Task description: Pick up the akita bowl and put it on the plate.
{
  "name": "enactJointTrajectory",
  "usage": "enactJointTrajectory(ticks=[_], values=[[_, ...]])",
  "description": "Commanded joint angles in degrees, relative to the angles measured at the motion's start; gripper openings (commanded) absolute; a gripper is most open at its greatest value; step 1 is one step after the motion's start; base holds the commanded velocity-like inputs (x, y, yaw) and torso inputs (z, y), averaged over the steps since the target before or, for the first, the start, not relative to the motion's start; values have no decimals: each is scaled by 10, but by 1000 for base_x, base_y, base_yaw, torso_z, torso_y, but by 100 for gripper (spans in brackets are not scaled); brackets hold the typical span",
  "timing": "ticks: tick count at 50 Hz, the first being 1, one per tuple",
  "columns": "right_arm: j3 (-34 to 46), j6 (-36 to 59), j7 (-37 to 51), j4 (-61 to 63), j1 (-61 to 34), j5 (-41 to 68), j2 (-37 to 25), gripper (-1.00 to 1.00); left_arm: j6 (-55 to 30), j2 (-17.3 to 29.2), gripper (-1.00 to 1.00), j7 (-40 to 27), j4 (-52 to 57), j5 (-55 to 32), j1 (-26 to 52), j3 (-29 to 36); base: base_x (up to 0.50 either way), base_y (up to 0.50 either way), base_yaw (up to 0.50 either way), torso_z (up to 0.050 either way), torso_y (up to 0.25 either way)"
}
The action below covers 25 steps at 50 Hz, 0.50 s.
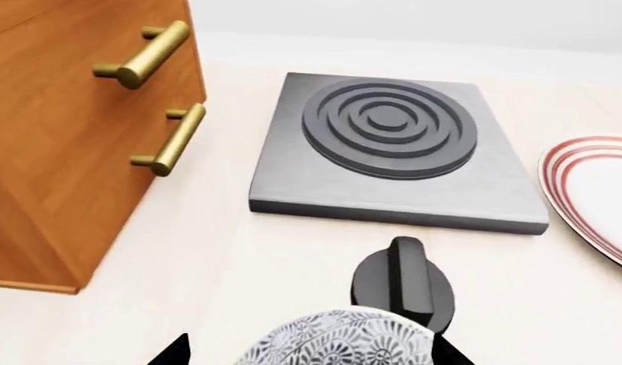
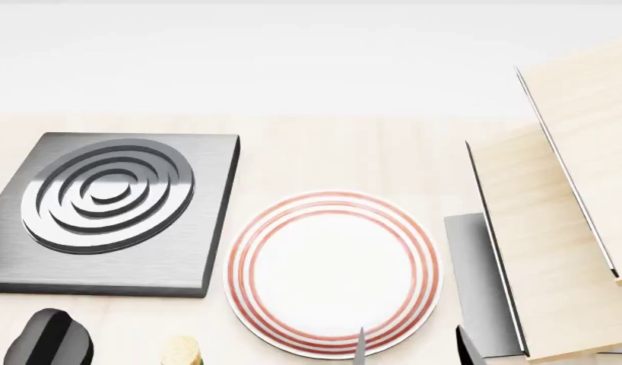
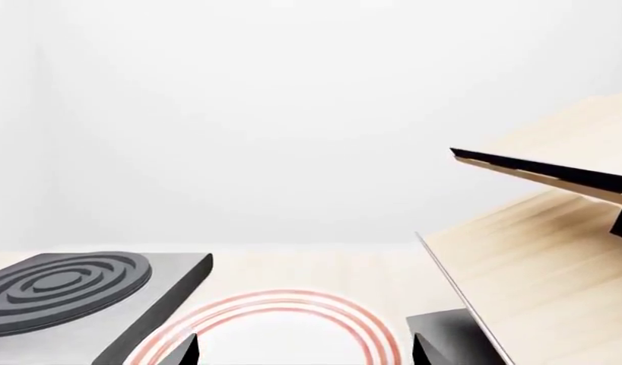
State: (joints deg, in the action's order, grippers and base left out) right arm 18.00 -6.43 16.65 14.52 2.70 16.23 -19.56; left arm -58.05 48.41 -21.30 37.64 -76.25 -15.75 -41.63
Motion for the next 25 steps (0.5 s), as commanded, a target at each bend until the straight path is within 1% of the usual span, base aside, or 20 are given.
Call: enactJointTrajectory(ticks=[1, 11, 19, 25], values=[[3, -2, 1, -4, -1, 0, 0, 100, 1, -4, 100, 1, 2, -1, -12, -17, 0, 0, 0, 0, 0], [5, -3, 1, -6, -2, 0, 0, 100, 1, -5, 100, 0, 0, 1, -14, -19, 0, 0, 0, 0, 0], [5, -5, 1, -8, -2, 2, -1, 100, -1, -2, 100, 0, -13, 11, -7, 7, 0, 0, 0, 0, 0], [6, -5, 2, -9, -2, 2, -2, 100, 0, -3, 100, 2, -15, 20, -10, 11, 0, 0, 0, 0, 0]])
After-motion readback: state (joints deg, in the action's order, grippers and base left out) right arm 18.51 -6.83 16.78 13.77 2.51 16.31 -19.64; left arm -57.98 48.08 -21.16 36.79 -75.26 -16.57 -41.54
